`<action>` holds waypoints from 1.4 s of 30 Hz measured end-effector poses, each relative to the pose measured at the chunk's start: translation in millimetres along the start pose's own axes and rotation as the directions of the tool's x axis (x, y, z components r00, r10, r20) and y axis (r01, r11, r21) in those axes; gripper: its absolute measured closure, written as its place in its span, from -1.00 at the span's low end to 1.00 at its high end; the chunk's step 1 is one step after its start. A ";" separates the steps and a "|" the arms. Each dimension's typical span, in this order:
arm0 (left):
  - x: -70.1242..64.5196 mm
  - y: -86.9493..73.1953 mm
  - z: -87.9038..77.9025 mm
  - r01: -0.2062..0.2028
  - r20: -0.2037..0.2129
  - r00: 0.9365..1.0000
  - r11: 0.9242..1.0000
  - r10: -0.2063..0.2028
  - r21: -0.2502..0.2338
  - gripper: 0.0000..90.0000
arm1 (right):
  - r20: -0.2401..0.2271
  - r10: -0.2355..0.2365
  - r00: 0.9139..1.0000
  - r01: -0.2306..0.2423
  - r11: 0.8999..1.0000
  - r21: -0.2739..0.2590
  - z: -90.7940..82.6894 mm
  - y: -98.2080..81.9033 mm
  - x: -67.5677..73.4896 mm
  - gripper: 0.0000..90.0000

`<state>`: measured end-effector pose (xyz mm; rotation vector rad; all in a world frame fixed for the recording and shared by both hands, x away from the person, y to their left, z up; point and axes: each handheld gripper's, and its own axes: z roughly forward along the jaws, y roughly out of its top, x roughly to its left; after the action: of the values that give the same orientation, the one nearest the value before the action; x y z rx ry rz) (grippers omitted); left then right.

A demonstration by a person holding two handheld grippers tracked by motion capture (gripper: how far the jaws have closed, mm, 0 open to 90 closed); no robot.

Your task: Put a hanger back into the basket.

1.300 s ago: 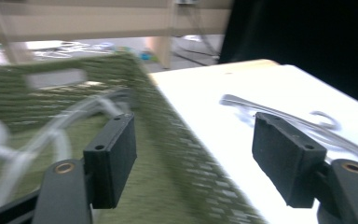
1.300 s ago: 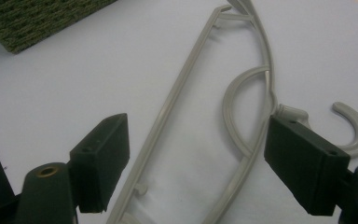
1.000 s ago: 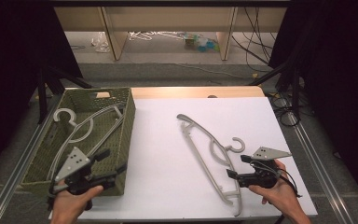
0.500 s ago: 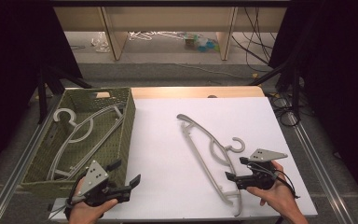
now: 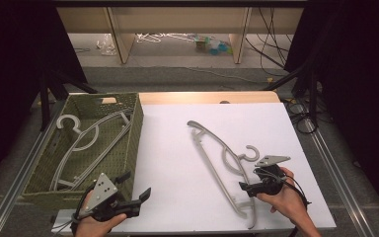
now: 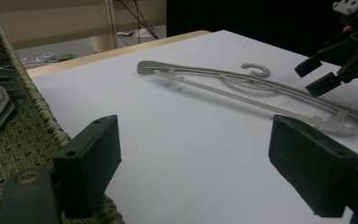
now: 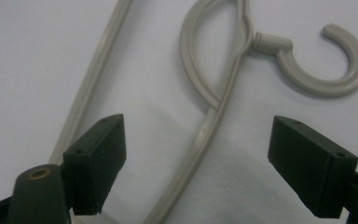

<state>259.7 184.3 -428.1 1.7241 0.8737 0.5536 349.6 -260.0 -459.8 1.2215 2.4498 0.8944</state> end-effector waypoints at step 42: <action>-7.6 -1.8 3.0 -0.051 0.054 0.997 0.999 0.050 0.018 -0.60 | -0.023 -0.108 0.994 0.110 0.965 0.240 22.4 24.5 -18.6 0.81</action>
<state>256.6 176.9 -430.4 1.7747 0.8017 0.5312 387.1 -254.3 -462.5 1.1428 2.6649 0.5875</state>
